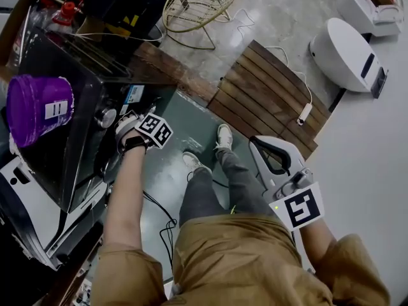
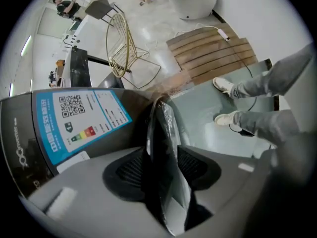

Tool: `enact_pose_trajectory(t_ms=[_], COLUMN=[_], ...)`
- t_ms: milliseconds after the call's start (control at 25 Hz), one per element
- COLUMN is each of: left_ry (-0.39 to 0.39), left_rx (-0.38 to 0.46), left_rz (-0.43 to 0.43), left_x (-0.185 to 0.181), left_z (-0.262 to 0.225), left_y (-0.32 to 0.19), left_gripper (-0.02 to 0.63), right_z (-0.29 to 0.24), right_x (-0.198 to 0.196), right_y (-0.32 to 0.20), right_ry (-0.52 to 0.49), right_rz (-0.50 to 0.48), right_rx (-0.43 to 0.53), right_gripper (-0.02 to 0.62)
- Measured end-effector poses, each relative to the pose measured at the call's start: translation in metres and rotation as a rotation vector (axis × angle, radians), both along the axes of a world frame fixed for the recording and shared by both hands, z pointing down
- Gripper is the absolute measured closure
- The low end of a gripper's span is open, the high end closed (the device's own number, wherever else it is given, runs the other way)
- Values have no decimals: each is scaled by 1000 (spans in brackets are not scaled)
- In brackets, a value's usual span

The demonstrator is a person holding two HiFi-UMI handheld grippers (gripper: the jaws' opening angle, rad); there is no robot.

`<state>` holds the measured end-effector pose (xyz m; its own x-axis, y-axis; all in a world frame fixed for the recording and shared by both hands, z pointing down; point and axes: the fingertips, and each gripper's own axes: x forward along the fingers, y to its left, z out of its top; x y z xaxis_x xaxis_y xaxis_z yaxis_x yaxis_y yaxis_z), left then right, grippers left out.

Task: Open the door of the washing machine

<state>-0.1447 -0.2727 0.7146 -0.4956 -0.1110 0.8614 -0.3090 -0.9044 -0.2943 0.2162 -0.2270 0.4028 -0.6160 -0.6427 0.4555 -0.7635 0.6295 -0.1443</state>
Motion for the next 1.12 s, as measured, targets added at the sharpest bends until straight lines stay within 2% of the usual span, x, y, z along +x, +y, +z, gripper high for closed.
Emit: enact_pose_trajectory(t_ms=[160, 280, 360, 520, 800, 920, 1120], left_ry=[-78, -106, -94, -36, -12, 25, 39], left_rx=[-15, -18, 1, 68, 88, 99, 97], left_rz=[4, -3, -29, -111, -81, -71, -88], left_x=[-5, -5, -4, -2, 1, 4, 4], left_z=[0, 0, 1, 1, 1, 1, 0], left_y=[-5, -6, -7, -10, -10, -12, -11], left_gripper=[402, 402, 402, 413, 410, 411, 417], right_z=[5, 8, 12, 21, 31, 33, 37], right_x=[-4, -5, -6, -2, -4, -13, -33], right_y=[1, 2, 4, 5, -8, -13, -9], right_ry=[-14, -2, 12, -79, -208, -210, -200], right_rz=[-3, -13, -21, 38, 109, 94, 44], right_rx=[0, 14, 21, -65, -141, -130, -144], right_gripper=[591, 591, 591, 591, 591, 591, 591])
